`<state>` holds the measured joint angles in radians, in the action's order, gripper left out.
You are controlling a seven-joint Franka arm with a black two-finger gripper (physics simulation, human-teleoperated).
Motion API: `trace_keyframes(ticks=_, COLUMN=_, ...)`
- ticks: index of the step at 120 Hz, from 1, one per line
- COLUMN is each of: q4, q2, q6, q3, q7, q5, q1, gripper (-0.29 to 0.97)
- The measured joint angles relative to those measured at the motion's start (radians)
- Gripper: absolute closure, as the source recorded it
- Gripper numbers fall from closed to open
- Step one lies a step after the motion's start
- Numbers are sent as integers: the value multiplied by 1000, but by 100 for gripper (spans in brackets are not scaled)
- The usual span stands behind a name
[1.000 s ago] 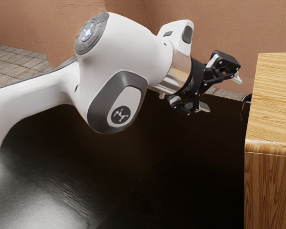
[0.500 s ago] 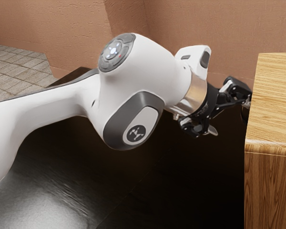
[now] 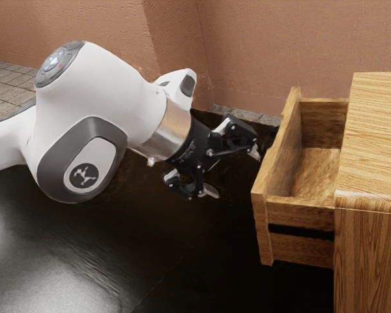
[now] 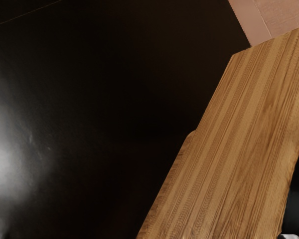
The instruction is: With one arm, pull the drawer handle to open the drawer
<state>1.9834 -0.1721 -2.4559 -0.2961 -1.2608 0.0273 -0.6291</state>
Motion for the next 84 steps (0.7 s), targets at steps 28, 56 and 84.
trace_keyframes(ticks=28, q4=-223, q2=-455, q6=611, q3=374, q7=-76, q5=164, q1=403, gripper=1)
trace_keyframes(ticks=56, q4=-374, q2=-120, q6=661, q3=150, q7=-55, q5=203, q1=13, gripper=0)
trace_keyframes(ticks=84, q4=-379, q2=-18, q6=577, q3=54, q7=94, q5=370, q1=-548, gripper=0)
